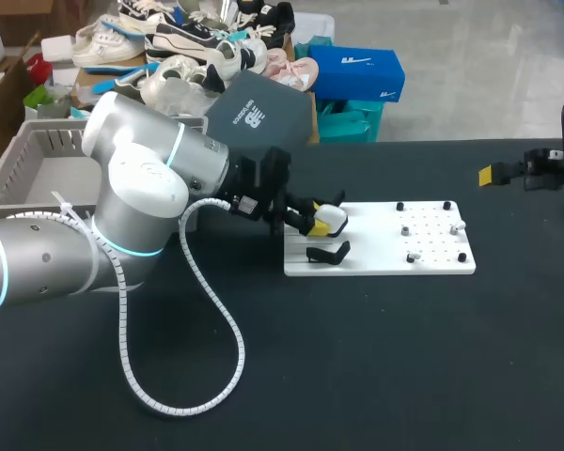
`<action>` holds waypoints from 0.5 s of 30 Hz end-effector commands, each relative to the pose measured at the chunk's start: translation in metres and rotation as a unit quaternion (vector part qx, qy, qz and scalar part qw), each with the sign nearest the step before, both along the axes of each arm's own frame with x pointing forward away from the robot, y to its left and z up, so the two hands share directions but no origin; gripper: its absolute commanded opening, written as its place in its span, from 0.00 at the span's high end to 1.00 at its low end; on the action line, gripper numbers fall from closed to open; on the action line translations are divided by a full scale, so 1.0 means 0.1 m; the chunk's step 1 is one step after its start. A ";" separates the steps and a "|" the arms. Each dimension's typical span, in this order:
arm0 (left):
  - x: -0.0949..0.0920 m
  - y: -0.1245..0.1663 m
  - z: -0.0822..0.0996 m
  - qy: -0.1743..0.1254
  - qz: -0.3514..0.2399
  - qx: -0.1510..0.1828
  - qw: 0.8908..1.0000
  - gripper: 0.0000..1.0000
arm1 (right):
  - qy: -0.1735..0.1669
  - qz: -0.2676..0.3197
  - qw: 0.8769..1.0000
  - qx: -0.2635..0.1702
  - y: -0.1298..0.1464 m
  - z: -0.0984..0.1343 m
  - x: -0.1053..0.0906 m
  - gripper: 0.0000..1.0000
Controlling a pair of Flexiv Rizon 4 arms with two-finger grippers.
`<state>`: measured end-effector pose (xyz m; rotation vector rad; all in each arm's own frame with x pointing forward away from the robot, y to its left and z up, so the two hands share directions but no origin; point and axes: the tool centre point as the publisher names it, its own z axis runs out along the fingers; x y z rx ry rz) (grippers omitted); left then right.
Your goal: Pick up each earbud case from the left stands, insert the matching earbuds, close the lid, and place the case in the box.
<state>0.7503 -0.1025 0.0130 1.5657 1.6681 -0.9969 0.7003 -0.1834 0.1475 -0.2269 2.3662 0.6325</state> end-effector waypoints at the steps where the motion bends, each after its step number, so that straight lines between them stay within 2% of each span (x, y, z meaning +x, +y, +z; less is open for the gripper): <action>1: 0.03 -0.01 -0.02 0.002 -0.004 0.000 1.000 0.85 | 0.001 0.000 1.000 -0.001 0.00 0.00 0.00 0.00; 3: 0.03 -0.01 -0.02 0.003 -0.004 -0.001 1.000 1.00 | 0.001 0.000 1.000 -0.001 0.00 0.00 0.00 0.00; 15: -0.02 0.04 0.08 -0.006 0.001 -0.018 1.000 1.00 | 0.001 0.000 1.000 -0.001 0.00 0.00 0.00 0.00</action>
